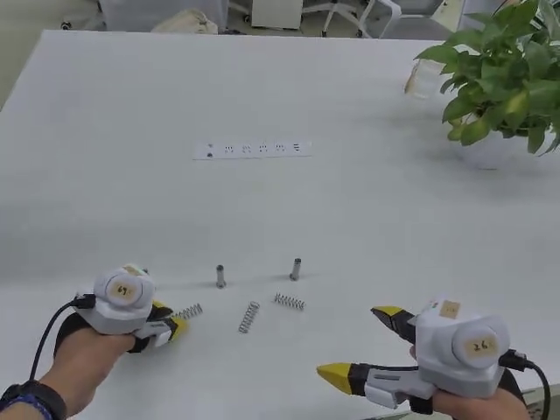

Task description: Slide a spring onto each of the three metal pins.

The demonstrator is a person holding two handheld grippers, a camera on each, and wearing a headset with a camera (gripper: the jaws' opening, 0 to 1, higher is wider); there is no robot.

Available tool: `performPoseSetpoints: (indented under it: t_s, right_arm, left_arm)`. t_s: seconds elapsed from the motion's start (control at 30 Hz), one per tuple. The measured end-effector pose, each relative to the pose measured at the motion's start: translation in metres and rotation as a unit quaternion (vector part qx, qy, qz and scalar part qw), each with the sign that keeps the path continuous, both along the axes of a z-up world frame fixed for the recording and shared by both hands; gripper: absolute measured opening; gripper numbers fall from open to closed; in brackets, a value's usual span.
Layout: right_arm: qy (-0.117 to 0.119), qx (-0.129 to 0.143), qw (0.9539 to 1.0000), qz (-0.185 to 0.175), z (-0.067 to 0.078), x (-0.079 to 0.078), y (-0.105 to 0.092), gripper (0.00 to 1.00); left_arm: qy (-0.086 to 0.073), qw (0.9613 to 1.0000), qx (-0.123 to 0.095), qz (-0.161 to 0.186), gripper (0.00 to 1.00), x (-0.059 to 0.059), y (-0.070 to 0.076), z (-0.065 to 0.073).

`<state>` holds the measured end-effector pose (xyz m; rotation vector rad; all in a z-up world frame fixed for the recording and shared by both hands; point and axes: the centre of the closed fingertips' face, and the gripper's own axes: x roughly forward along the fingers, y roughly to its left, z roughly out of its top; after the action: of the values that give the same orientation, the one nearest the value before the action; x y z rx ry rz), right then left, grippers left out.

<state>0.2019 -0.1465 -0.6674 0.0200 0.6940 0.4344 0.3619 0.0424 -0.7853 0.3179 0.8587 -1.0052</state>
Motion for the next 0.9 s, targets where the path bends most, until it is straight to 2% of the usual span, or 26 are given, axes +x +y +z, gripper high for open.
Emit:
performPoseSetpoints:
  t_s: [0.07,0.3,0.5,0.6,0.7,0.9]
  right_arm:
    - [0.000,-0.001,1.0000,0.000,0.000,0.000,0.000,0.77]
    - [0.001,0.000,1.0000,0.000,-0.001,0.000,0.000,0.77]
    - [0.001,0.001,1.0000,0.003,-0.001,0.000,0.003,0.76]
    - [0.000,0.001,1.0000,0.001,0.001,0.000,0.003,0.76]
    - [0.000,0.001,1.0000,-0.001,0.001,0.000,0.002,0.76]
    - [0.001,0.001,1.0000,-0.001,-0.002,-0.003,0.001,0.76]
  left_arm:
    - [-0.007,1.0000,0.006,0.000,0.06,0.004,0.000,-0.001]
    - [-0.015,0.9997,0.012,-0.011,0.03,0.002,0.000,0.000]
    - [-0.005,0.9999,0.012,0.003,0.03,0.002,0.001,-0.001]
    - [0.001,0.9999,0.011,0.003,0.02,-0.001,0.002,-0.001]
    - [0.001,0.9999,0.013,0.003,0.02,-0.004,0.006,0.000]
    - [-0.008,0.9999,0.013,0.004,0.02,-0.009,0.018,0.008]
